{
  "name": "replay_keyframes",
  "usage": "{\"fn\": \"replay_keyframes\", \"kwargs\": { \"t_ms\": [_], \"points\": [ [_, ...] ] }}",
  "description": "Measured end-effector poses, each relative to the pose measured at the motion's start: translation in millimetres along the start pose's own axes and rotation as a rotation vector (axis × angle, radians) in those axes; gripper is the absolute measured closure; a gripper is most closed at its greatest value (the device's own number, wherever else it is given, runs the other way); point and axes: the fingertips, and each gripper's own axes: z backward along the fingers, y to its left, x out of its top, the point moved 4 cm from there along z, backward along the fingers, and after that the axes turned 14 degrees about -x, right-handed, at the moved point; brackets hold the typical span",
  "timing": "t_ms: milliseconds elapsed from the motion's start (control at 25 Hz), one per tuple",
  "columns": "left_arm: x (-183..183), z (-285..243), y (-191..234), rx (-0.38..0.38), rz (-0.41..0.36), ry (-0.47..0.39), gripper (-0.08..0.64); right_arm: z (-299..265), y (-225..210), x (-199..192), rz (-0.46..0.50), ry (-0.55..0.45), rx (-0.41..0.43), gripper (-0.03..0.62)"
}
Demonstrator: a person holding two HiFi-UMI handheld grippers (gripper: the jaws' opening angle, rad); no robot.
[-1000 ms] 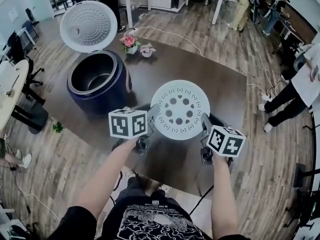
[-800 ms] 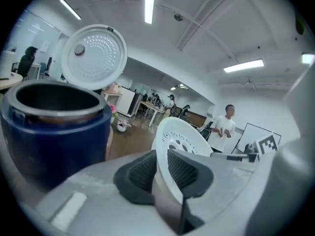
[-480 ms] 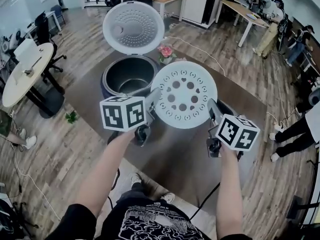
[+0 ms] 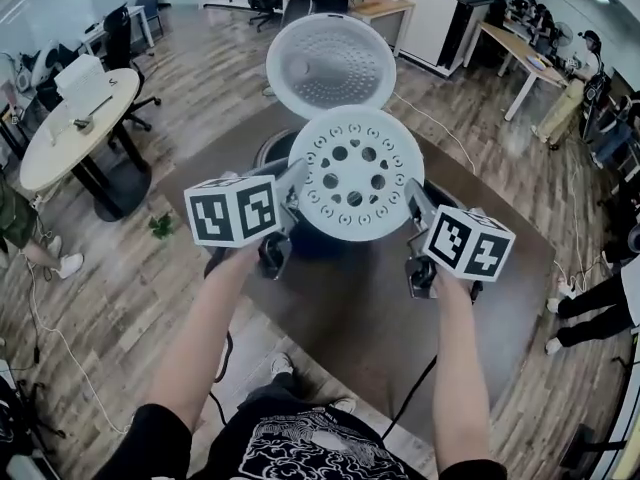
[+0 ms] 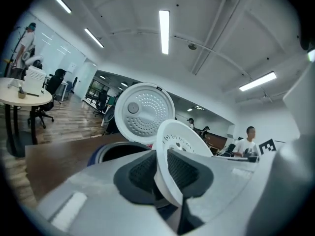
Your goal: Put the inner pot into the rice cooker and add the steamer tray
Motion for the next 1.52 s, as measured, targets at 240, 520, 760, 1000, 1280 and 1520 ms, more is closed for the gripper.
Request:
{"fn": "replay_keyframes", "kwargs": {
  "t_ms": [240, 520, 760, 1000, 1280, 1520],
  "points": [
    [22.2, 24.3, 50.2, 0.041, 0.018, -0.026, 0.48, -37.7, 48.8, 3.4, -0.015, 0.018, 0.041, 0.511],
    [28.0, 21.2, 98.0, 0.032, 0.055, 0.013, 0.48, -76.0, 70.9, -6.6, -0.044, 0.064, 0.005, 0.512],
    [11.8, 7.7, 118.6, -0.001, 0.071, 0.091, 0.48, -90.9, 67.8, -26.8, -0.053, 0.113, -0.055, 0.511],
    [0.9, -5.9, 123.4, -0.008, 0.046, 0.153, 0.479, -98.7, 58.0, -40.9, -0.038, 0.166, -0.103, 0.5],
    [-13.2, -11.8, 132.2, 0.026, -0.047, 0.214, 0.457, -105.7, 59.7, -45.6, 0.028, 0.156, -0.135, 0.485],
    [-14.3, -13.6, 134.2, 0.028, -0.088, 0.229, 0.445, -108.9, 62.6, -44.9, 0.113, 0.149, -0.172, 0.472]
  ]
}}
